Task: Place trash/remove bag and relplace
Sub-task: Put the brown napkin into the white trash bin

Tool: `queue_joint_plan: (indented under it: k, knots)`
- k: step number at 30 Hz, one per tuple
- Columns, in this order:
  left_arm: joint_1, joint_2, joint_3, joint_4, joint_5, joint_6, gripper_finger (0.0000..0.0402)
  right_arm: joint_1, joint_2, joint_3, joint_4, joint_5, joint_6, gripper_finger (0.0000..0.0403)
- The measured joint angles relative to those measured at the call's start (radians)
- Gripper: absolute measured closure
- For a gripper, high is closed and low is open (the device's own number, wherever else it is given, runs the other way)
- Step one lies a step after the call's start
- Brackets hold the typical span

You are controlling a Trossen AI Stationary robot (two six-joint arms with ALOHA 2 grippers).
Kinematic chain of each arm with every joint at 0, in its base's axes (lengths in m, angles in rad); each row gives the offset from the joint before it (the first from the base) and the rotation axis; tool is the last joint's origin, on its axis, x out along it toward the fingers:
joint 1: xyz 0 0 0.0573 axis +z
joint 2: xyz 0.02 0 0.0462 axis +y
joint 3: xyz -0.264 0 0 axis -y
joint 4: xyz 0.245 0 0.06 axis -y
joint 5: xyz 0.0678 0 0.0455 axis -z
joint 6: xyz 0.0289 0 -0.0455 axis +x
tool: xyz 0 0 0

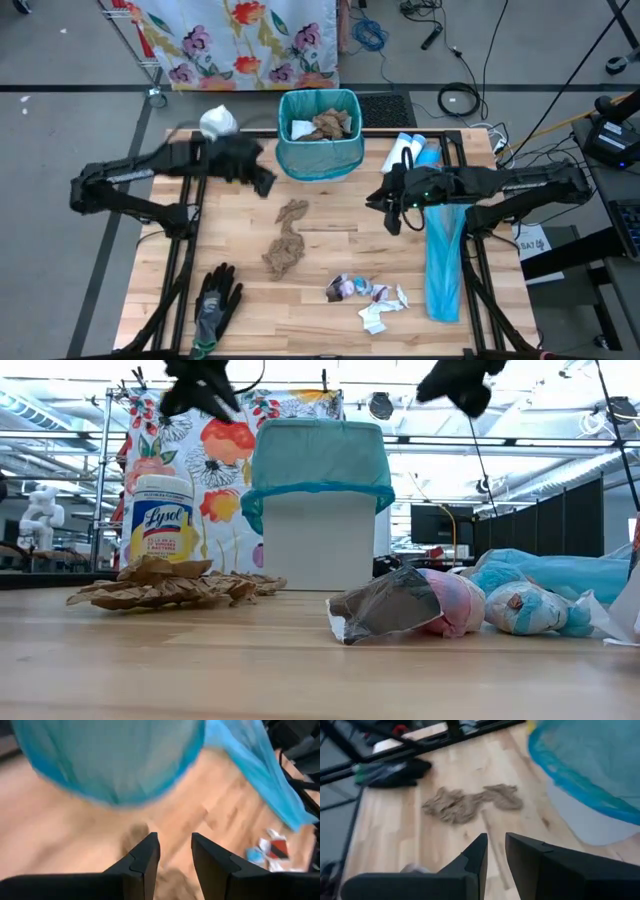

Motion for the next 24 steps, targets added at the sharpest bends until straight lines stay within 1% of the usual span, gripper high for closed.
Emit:
queue_joint_plan:
  k: [3, 6, 9, 12, 17, 21, 24]
  knots:
    - [-0.133, -0.052, -0.13, 0.058, -0.036, -0.151, 0.0284, 0.047, 0.024, 0.08, -0.117, -0.006, -0.004, 0.0344]
    - [-0.256, -0.072, -0.224, 0.115, -0.08, -0.277, 0.0284, 0.111, 0.067, 0.137, -0.207, -0.008, -0.007, 0.0344]
    - [-0.36, -0.076, -0.283, 0.132, -0.108, -0.357, 0.0284, 0.175, 0.128, 0.163, -0.243, -0.008, 0.016, 0.0344]
    - [-0.443, -0.075, -0.317, 0.128, -0.124, -0.422, 0.0284, 0.217, 0.2, 0.187, -0.237, -0.008, 0.061, 0.0344]
    - [-0.544, -0.075, -0.339, 0.126, -0.21, -0.484, 0.0284, 0.22, 0.349, 0.254, -0.184, -0.003, 0.092, 0.0344]
    - [-0.585, -0.1, -0.352, 0.118, -0.219, -0.467, 0.0284, 0.198, 0.48, 0.348, -0.124, -0.005, 0.058, 0.0336]
    - [-0.599, -0.125, -0.367, 0.114, -0.219, -0.425, 0.0284, 0.175, 0.585, 0.447, -0.112, -0.008, 0.023, 0.0319]
